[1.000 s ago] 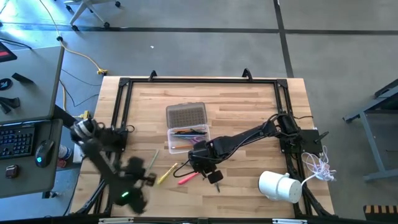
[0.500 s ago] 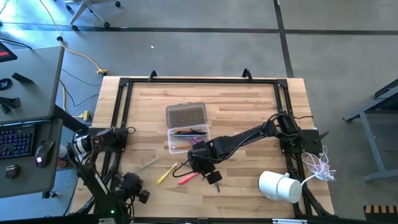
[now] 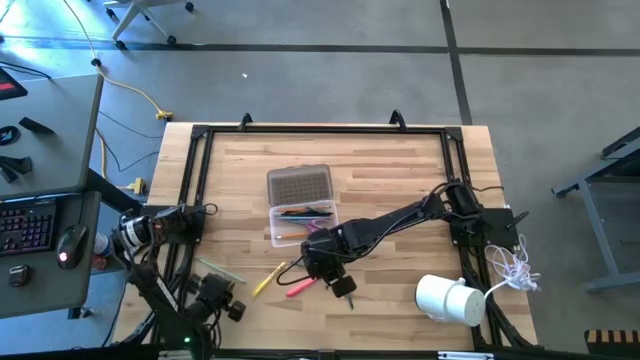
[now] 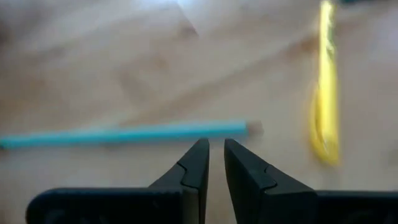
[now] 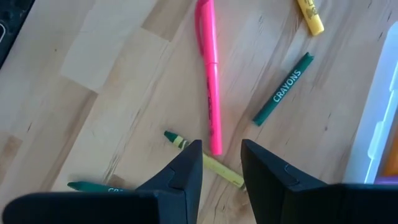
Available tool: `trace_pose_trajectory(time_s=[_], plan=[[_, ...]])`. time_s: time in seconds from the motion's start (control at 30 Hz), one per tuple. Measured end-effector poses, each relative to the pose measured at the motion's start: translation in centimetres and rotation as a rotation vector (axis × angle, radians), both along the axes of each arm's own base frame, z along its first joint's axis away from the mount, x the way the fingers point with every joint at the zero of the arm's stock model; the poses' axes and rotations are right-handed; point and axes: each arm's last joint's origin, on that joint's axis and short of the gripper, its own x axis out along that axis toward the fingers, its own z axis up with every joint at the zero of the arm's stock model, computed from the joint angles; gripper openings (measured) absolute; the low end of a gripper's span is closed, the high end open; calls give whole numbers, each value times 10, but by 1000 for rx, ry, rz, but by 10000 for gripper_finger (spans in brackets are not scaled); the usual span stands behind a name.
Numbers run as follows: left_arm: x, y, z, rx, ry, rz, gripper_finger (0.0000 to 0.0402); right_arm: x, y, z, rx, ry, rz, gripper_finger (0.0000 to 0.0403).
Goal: Pick & place school supplies into a supply box
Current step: Put the dark green crayon into the gray supply box
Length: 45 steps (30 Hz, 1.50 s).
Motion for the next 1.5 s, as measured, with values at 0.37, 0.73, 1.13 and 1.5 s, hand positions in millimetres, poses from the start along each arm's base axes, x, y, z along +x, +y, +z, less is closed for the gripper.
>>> trace_pose_trajectory(time_s=[0.37, 0.73, 1.13, 1.5], plan=[[35, 24, 3, 114, 261, -102, 88, 11, 4, 3, 42, -135, -8, 96], [70, 33, 61, 172, 282, -12, 88, 5, 11, -29, -49, -252, -42, 96], [102, 45, 81, 157, 268, -47, 88, -2, -13, -68, -5, -424, -346, 96], [117, 62, 81, 158, 332, -38, 88, -11, -5, -79, 38, -470, -322, 96]])
